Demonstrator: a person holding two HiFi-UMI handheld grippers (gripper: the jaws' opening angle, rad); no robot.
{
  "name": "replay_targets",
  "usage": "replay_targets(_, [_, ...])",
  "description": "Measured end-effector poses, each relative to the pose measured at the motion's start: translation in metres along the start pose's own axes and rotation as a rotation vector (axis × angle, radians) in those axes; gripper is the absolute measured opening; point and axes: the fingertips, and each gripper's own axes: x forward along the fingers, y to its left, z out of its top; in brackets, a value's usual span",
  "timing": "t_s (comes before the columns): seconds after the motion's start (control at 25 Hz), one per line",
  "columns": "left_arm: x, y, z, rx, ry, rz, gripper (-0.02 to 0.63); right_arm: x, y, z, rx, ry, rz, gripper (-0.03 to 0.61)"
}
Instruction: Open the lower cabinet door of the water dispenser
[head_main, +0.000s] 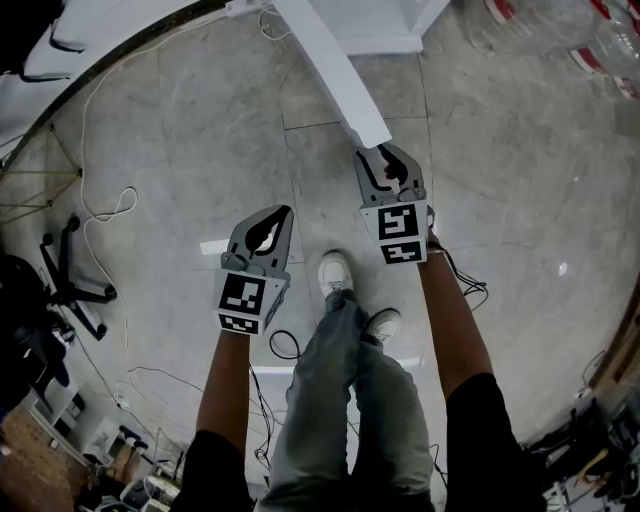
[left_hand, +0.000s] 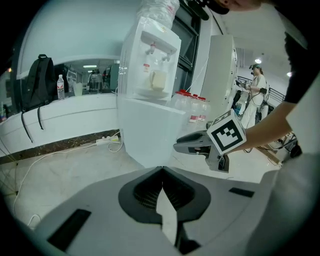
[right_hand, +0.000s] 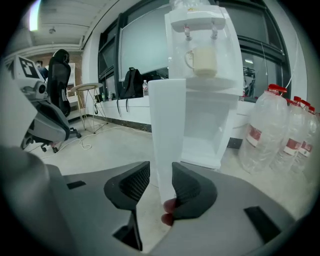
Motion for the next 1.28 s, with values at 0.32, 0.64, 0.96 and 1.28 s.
replay_targets(0.32, [-0.025, 0.013, -0.017, -0.029, 0.002, 0.050, 0.012, 0.008, 0.060, 0.002, -0.112, 0.016, 0.152, 0.141])
replay_targets(0.64, [-0.037, 0.024, -0.022, -0.044, 0.005, 0.075, 0.012, 0.019, 0.108, 0.006, -0.163, 0.020, 0.287, 0.157])
replay_targets(0.96, [-0.053, 0.026, -0.031, -0.077, 0.020, 0.080, 0.012, 0.007, 0.139, 0.001, -0.216, 0.050, 0.356, 0.165])
replay_targets(1.28, [-0.073, 0.012, 0.003, -0.106, -0.008, 0.069, 0.012, -0.042, 0.141, 0.021, -0.150, 0.047, 0.351, 0.154])
